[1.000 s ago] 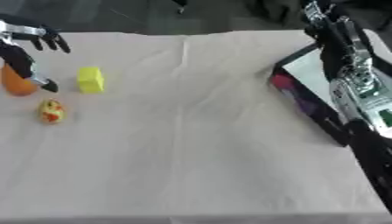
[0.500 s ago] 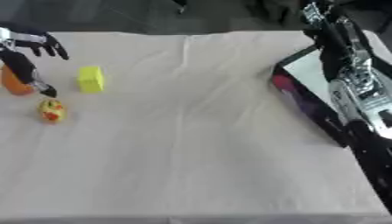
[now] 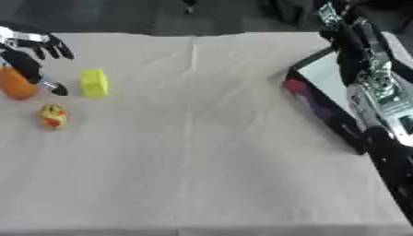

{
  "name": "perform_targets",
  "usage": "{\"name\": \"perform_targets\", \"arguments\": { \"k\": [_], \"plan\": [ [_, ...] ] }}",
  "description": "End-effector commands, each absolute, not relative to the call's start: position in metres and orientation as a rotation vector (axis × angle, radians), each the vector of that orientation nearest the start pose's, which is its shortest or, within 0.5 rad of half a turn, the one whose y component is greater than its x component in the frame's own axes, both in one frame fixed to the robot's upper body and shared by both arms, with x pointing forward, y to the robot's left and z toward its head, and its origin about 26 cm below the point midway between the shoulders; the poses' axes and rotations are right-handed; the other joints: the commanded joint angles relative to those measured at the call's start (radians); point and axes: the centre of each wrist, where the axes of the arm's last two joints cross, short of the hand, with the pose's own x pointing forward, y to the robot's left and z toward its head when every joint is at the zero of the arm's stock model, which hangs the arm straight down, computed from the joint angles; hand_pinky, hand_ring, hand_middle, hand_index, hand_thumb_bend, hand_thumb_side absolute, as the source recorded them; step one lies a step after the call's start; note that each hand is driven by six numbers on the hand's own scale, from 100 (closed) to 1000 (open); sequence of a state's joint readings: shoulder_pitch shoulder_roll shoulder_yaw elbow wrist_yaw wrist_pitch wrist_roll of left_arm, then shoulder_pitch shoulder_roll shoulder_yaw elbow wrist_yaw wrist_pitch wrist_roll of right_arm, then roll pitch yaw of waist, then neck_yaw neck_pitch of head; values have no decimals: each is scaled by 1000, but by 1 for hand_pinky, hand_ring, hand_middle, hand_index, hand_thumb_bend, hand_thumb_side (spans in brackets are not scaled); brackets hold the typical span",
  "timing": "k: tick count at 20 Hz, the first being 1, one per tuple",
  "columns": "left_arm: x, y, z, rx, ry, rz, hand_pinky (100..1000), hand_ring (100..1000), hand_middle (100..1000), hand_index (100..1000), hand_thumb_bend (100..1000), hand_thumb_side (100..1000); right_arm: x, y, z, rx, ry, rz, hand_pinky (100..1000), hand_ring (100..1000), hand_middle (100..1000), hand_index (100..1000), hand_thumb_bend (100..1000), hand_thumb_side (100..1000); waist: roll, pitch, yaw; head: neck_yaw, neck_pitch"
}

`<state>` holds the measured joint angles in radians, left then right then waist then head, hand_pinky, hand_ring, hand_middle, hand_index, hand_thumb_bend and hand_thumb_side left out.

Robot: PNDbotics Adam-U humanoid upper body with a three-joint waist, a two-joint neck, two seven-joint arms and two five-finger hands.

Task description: Pick up the objects with one hand, pass them to the other hand, and then place them into the box on the other side of the table.

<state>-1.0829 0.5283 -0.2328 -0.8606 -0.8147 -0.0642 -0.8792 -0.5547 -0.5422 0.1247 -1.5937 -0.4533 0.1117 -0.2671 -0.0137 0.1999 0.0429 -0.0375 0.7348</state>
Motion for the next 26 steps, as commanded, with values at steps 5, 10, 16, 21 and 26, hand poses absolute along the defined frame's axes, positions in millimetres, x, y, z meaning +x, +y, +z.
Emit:
{"name": "perform_targets", "arguments": {
  "k": [5, 10, 16, 21, 26],
  "plan": [
    [492, 286, 265, 730, -956, -1613, 842, 891, 861, 871, 662, 276, 378, -283, 216, -65, -1990, 96, 951, 889, 903, 891, 314, 564, -2, -10, -4, 9, -14],
    [494, 290, 260, 812, -928, -1602, 840, 895, 863, 870, 649, 252, 378, -282, 214, -65, -1984, 98, 951, 890, 901, 891, 313, 567, -3, -7, -5, 14, -17],
    [498, 293, 248, 804, -921, -1574, 840, 891, 860, 861, 609, 248, 378, -281, 213, -59, -1979, 99, 952, 890, 899, 891, 313, 569, -5, -1, -8, 19, -20],
    [499, 291, 244, 841, -914, -1570, 838, 896, 865, 870, 603, 220, 378, -280, 211, -57, -1974, 101, 953, 891, 896, 891, 310, 572, -7, 1, -12, 26, -20],
    [500, 294, 238, 879, -904, -1555, 838, 897, 866, 874, 592, 214, 378, -280, 209, -58, -1967, 105, 953, 889, 894, 891, 308, 576, -7, 3, -13, 27, -20]
  ]
}}
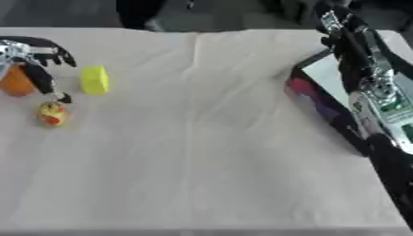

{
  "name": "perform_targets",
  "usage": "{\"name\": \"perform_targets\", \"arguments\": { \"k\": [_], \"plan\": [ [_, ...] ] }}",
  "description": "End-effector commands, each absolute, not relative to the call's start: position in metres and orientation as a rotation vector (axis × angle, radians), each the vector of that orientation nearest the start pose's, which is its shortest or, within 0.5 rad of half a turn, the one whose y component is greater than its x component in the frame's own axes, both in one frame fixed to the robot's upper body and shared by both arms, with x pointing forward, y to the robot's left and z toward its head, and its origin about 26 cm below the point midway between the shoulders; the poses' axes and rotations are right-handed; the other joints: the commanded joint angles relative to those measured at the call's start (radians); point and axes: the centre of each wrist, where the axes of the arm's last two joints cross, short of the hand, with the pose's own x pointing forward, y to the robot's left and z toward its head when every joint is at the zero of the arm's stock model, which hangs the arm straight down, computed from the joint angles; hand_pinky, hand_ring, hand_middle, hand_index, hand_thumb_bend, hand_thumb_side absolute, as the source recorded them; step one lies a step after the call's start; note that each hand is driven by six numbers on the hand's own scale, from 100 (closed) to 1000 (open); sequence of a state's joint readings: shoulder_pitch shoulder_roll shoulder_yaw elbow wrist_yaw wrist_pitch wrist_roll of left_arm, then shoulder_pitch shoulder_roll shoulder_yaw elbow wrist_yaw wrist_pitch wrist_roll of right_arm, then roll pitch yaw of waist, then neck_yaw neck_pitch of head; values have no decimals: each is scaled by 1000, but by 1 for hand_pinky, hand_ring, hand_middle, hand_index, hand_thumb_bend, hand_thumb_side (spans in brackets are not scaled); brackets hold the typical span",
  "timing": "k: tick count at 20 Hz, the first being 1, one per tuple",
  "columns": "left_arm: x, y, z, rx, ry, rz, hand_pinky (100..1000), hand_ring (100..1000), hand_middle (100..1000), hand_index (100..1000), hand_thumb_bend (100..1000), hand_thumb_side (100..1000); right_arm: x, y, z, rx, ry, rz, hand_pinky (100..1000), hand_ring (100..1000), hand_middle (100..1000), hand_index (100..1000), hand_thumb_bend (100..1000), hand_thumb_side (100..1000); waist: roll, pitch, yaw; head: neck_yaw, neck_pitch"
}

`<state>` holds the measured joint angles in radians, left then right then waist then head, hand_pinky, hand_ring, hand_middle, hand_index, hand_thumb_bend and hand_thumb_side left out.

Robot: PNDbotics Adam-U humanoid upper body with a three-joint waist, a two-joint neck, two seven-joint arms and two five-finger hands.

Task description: Pick up the objects with one hand, pass them to the other hand, and then place them into the box on the other side of the table.

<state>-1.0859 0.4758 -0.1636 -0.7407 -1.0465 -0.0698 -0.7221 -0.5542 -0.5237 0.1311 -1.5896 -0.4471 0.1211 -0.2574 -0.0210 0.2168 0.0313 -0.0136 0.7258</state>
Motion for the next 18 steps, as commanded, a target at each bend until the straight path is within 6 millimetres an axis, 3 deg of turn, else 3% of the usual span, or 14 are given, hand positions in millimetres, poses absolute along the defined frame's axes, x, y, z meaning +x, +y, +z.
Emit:
{"name": "perform_targets", "arguments": {
  "k": [1, 11, 18],
  "plan": [
    [500, 294, 237, 878, -902, -1550, 838, 897, 866, 875, 593, 214, 378, -280, 209, -56, -1967, 106, 953, 889, 893, 892, 308, 576, 0, -13, -2, 4, -11],
    [501, 295, 237, 858, -934, -1521, 839, 891, 861, 870, 572, 228, 379, -278, 209, -54, -1964, 117, 954, 887, 890, 892, 304, 580, -3, -4, -7, -1, -14],
    [501, 295, 251, 845, -1010, -1470, 840, 880, 854, 869, 553, 270, 379, -277, 211, -54, -1967, 131, 954, 887, 890, 892, 303, 583, -2, 6, -11, -2, -23]
  ]
}}
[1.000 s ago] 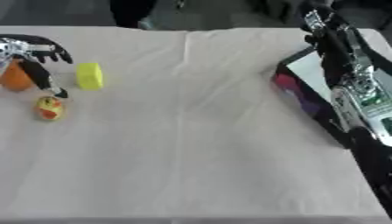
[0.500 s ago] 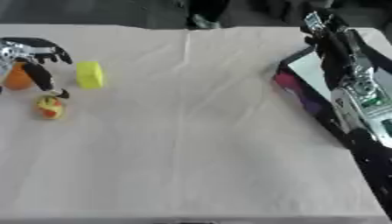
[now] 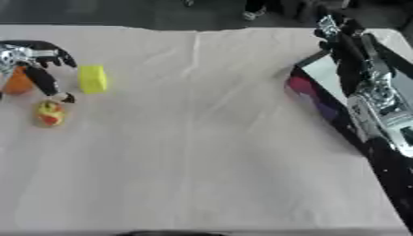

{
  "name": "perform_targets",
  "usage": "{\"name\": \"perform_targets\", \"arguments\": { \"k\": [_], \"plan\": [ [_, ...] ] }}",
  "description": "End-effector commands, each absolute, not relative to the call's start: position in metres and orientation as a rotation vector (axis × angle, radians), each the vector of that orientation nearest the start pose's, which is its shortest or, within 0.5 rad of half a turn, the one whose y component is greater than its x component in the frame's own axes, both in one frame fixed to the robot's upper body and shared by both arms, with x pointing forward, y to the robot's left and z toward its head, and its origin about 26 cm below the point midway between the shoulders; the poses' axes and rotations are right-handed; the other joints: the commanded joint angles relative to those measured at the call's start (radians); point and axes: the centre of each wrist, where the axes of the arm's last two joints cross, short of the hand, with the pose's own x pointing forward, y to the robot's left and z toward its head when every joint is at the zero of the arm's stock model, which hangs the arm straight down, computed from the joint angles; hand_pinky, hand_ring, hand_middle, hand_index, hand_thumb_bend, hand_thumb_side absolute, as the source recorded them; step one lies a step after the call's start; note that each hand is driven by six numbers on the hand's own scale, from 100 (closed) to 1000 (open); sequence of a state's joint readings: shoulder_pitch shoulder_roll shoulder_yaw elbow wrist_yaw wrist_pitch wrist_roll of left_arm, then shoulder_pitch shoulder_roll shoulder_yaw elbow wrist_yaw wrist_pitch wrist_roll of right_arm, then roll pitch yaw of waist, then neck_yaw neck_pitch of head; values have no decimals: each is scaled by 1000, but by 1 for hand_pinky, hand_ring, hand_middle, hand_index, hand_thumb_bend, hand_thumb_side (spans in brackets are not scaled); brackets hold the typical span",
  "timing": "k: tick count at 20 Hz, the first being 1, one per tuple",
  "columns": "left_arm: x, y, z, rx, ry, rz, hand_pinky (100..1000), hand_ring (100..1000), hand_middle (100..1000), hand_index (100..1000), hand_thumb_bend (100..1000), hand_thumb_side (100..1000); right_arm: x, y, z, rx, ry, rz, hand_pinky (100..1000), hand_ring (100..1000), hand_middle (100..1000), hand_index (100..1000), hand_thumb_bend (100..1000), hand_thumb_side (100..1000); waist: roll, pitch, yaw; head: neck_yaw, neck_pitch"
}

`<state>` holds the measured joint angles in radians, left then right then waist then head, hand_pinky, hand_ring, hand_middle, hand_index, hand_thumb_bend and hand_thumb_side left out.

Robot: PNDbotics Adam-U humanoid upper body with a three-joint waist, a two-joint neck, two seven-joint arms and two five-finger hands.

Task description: Pick up the objects with one hand, pass them to the other hand, and then place them into the box on the other side of the table.

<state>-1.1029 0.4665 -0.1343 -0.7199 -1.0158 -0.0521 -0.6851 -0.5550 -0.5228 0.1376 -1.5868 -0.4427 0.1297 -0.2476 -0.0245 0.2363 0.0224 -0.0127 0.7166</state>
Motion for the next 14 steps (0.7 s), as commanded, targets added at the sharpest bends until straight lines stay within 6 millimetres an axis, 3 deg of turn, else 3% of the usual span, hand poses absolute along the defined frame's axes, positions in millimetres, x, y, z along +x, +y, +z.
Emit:
{"name": "perform_targets", "arguments": {
  "k": [1, 14],
  "plan": [
    [501, 295, 253, 852, -1018, -1462, 840, 885, 858, 873, 567, 263, 379, -277, 212, -53, -1968, 133, 954, 887, 890, 892, 303, 584, 1, -11, -5, -3, -17],
    [501, 294, 271, 912, -1015, -1436, 843, 889, 861, 877, 568, 266, 379, -271, 222, -42, -1993, 160, 955, 887, 889, 892, 300, 587, 2, 28, -31, 22, -46]
  ]
}}
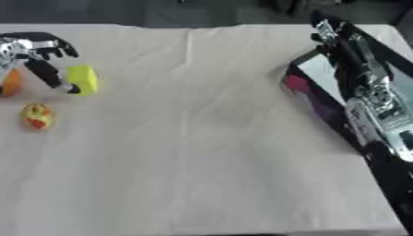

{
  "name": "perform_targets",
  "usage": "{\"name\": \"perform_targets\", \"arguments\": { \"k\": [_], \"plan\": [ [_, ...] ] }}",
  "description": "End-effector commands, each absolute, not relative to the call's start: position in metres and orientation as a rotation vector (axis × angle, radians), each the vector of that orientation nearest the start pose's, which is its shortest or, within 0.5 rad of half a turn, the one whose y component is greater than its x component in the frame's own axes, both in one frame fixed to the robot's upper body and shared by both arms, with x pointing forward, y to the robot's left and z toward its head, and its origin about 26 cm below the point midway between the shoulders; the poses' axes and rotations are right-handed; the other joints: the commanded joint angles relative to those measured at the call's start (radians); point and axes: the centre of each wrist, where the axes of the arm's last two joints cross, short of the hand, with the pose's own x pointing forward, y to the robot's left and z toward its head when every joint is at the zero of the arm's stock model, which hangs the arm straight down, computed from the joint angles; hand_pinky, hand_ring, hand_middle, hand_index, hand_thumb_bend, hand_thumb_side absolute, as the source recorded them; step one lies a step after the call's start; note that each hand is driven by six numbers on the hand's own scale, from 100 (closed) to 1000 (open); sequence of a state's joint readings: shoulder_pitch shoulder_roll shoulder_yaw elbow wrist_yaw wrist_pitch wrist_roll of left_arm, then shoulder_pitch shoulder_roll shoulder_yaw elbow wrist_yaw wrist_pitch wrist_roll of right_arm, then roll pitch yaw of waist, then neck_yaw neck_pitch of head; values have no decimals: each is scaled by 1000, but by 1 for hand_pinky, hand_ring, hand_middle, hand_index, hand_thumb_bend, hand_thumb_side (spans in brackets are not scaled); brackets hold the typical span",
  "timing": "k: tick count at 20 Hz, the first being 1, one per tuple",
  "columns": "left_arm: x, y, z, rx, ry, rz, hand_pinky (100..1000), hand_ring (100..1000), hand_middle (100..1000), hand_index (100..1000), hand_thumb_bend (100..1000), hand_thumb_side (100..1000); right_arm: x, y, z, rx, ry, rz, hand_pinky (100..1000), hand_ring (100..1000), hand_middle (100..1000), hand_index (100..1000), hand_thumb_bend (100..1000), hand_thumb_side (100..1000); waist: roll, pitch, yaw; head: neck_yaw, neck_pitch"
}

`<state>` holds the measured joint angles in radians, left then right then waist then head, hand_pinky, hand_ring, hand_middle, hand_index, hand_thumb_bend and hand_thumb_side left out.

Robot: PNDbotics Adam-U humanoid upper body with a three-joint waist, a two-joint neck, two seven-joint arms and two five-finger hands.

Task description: Pick up the objects with one hand, pass them to the other hand, and then place them into the box on the other side of the table.

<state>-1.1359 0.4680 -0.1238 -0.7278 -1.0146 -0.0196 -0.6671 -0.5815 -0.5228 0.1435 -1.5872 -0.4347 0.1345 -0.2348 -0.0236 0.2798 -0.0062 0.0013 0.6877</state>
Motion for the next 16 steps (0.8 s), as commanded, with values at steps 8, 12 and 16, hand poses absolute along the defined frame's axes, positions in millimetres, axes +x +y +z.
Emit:
{"name": "perform_targets", "arguments": {
  "k": [8, 12, 16],
  "plan": [
    [502, 298, 274, 938, -1004, -1409, 843, 891, 863, 875, 555, 241, 380, -268, 225, -34, -2001, 173, 955, 887, 887, 892, 298, 590, 2, 4, -15, 25, -38],
    [502, 300, 273, 950, -987, -1394, 843, 893, 865, 875, 551, 230, 381, -267, 225, -32, -2001, 177, 955, 887, 886, 892, 298, 592, 2, 9, -18, 24, -42],
    [502, 303, 270, 957, -960, -1388, 843, 896, 868, 873, 542, 210, 381, -267, 224, -32, -1997, 176, 956, 887, 885, 892, 297, 593, 2, 12, -19, 28, -40]
  ]
}}
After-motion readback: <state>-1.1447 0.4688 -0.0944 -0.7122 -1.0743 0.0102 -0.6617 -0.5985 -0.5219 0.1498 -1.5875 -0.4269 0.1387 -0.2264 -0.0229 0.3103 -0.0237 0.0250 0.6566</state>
